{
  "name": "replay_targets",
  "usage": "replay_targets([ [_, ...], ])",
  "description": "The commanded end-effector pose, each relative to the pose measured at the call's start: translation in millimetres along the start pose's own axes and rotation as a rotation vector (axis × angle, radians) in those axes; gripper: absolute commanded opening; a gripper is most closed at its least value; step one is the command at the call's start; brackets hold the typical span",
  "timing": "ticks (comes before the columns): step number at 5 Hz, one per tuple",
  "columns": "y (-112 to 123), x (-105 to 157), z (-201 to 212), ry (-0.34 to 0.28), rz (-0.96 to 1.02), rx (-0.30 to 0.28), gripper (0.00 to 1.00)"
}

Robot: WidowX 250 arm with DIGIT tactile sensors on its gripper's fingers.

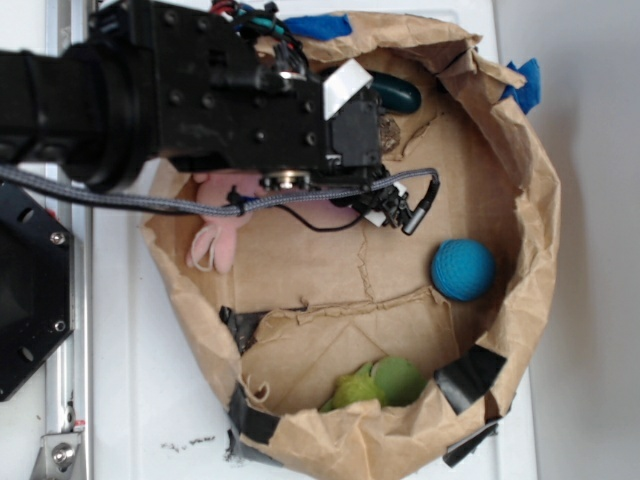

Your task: Grab the rock.

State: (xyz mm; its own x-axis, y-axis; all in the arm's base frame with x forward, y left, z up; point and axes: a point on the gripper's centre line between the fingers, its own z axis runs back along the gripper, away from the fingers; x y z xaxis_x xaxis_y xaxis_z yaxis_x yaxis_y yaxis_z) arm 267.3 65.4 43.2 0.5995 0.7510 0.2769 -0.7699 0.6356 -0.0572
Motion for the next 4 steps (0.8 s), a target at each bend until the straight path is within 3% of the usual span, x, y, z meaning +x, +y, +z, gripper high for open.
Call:
replay_targets([
  [1, -1, 19, 6, -0.057, 0.035, -0.027, 1.00],
  [4, -14, 39, -5, -0.093, 0.070, -0.028, 1.00],
])
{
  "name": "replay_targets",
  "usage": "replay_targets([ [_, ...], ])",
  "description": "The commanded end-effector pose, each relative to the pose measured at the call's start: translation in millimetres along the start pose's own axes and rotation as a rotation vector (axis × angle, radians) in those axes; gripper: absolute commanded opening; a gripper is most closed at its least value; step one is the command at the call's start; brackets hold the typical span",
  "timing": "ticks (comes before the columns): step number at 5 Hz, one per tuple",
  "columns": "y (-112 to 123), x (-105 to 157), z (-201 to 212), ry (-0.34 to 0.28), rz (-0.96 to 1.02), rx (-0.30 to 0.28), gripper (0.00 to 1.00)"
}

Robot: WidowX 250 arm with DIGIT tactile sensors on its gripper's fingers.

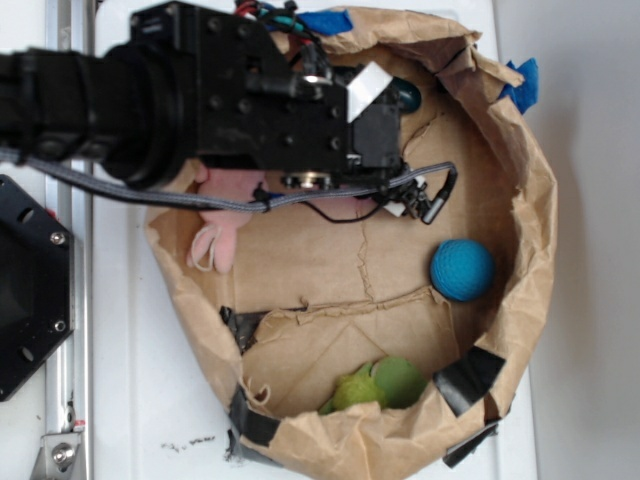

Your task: Grab the rock.

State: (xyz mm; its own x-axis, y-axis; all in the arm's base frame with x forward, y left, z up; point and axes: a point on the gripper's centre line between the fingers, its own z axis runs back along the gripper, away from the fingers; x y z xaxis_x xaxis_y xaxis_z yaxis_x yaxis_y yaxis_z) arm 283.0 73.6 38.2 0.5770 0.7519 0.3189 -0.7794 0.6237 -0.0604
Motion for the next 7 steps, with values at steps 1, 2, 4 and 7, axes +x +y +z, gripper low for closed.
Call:
replay_targets([
  [1, -13, 30, -2, -0.067, 0.061, -0.022, 1.00],
  [2, -17, 35, -15, -0.082, 0.056, -0.017, 0.94],
  [4, -17, 39, -17, -0.090, 0.063, -0.021, 0.00],
  [7, -23, 33, 24, -0.013, -0.151, -0.114, 0.00],
])
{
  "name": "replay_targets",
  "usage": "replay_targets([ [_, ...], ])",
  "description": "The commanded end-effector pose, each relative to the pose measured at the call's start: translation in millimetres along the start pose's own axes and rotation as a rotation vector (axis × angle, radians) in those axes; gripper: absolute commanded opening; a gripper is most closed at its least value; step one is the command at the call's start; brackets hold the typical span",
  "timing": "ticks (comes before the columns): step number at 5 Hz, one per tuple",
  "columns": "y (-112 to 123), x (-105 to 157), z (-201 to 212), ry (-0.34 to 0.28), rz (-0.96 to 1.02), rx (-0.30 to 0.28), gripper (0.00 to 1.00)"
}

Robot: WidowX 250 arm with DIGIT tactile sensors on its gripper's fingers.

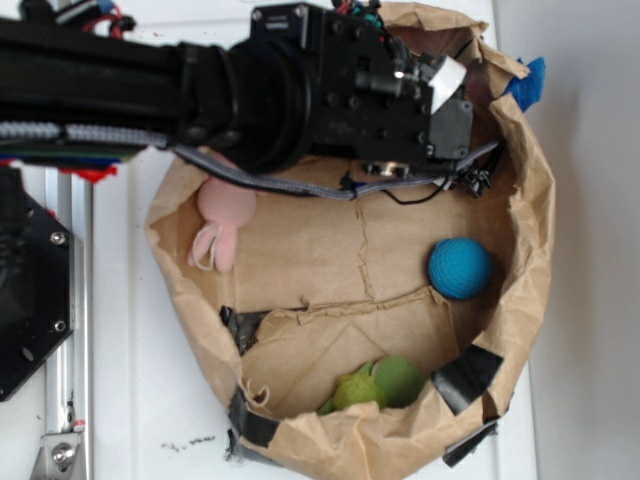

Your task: Grab the rock.

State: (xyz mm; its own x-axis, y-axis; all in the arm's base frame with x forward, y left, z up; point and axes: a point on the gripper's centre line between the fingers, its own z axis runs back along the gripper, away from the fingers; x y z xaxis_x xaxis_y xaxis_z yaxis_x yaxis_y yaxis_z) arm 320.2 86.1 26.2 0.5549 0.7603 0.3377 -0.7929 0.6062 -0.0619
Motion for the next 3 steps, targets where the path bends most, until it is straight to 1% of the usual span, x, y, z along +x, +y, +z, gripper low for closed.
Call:
replay_targets([
  [1, -3, -12, 101, 0.116, -0.405, -0.180, 0.00],
  [2, -1, -17, 147, 0.261, -0.607, -0.266, 0.00],
  [3, 0, -14, 164, 0.376, -0.659, -0.238, 0.00],
])
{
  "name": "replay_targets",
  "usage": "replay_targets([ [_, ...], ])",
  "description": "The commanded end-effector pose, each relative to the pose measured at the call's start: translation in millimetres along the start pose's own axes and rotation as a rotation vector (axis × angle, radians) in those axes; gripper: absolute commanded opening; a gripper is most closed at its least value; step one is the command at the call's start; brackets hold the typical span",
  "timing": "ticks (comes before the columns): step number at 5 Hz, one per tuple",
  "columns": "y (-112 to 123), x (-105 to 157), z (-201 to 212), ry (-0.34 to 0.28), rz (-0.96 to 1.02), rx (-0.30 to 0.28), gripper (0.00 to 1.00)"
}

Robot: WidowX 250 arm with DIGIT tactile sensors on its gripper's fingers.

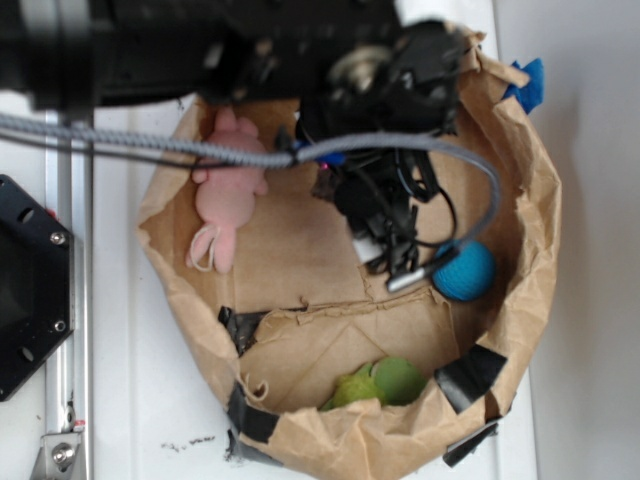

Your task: Grab the rock.

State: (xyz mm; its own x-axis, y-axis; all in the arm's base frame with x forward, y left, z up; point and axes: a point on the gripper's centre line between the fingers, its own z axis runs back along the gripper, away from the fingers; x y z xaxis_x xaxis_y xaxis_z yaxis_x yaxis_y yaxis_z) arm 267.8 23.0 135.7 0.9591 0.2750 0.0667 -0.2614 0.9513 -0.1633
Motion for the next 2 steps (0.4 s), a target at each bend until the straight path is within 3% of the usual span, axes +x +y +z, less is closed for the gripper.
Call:
replay_targets([
  [1, 6.3, 7.7, 45.7, 0.029, -0.037, 0.001, 0.00],
  [2, 6.1, 7.8, 37.3, 0.016, -0.012, 0.021, 0.00],
])
